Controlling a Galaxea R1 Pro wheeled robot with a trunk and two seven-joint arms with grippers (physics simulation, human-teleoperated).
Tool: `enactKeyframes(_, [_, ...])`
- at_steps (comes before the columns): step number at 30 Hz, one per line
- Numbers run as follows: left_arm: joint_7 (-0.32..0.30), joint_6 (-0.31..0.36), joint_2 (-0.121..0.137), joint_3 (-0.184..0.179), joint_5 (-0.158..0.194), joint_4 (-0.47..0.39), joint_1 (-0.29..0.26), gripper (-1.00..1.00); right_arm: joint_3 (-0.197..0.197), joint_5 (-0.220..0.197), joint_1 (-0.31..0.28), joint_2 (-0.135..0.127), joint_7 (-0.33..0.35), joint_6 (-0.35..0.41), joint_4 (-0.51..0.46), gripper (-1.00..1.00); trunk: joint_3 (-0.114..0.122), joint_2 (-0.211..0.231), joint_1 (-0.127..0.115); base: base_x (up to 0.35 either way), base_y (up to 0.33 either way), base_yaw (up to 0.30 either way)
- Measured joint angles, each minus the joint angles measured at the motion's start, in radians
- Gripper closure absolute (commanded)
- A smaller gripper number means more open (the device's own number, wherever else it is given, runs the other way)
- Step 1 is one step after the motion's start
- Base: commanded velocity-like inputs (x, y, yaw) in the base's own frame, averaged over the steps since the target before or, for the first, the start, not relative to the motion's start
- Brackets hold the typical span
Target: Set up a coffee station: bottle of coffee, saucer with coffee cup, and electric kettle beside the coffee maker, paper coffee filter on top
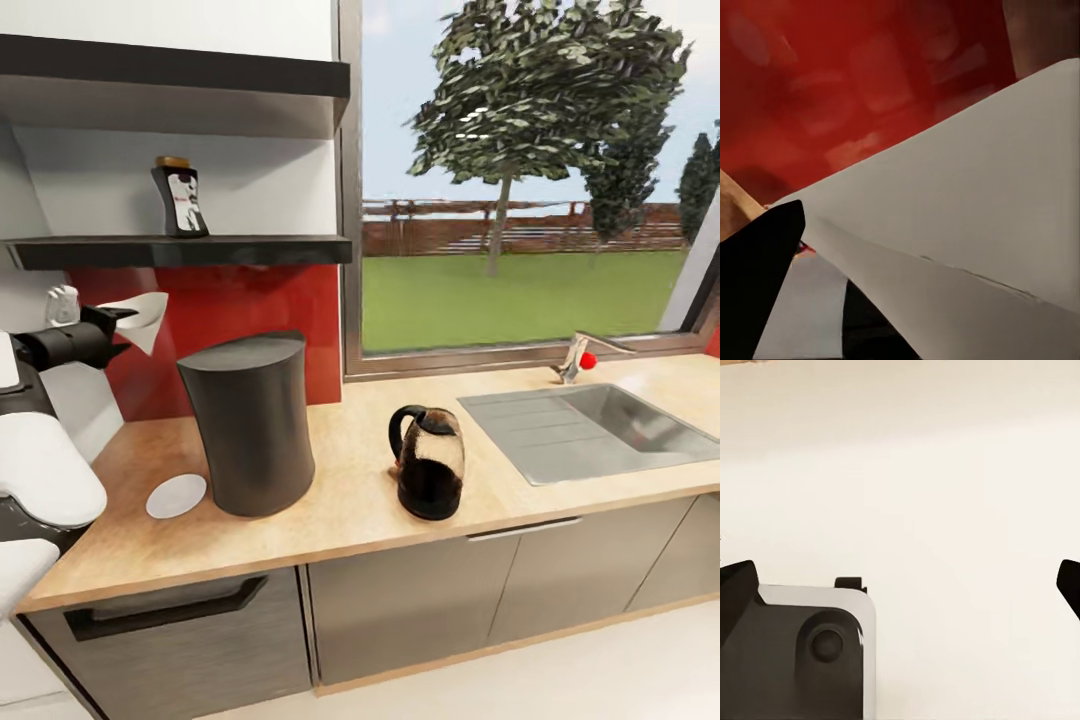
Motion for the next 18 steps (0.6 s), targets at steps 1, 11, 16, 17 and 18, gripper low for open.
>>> enactKeyframes(1, [0.0,0.001,0.007,-0.002,0.017,0.002,0.001,1.0,-0.001,0.0,0.0,0.0,0.0,0.0,0.0,-1.0,0.0,0.0,0.0,0.125,0.061,-0.006])
enactKeyframes(11, [0.0,0.003,0.02,-0.005,0.04,0.009,0.003,1.0,-0.001,0.0,0.0,0.0,-0.001,-0.001,-0.002,-1.0,0.001,0.0,0.0,0.064,0.044,-0.001])
enactKeyframes(16, [0.0,0.003,0.02,-0.025,0.041,0.009,0.003,1.0,-0.001,0.0,0.0,0.0,-0.001,-0.001,-0.002,-1.0,0.001,0.0,0.0,0.001,0.012,-0.001])
enactKeyframes(17, [0.0,0.003,0.02,-0.027,0.041,0.009,0.003,1.0,-0.001,0.0,0.0,0.0,-0.001,-0.001,-0.002,-1.0,0.001,0.0,0.0,0.0,0.259,-0.248])
enactKeyframes(18, [0.0,0.007,0.02,-0.03,0.042,0.011,0.003,1.0,-0.002,-0.001,0.0,0.0,0.0,-0.001,-0.002,-1.0,0.001,0.0,0.0,0.0,0.239,-0.245])
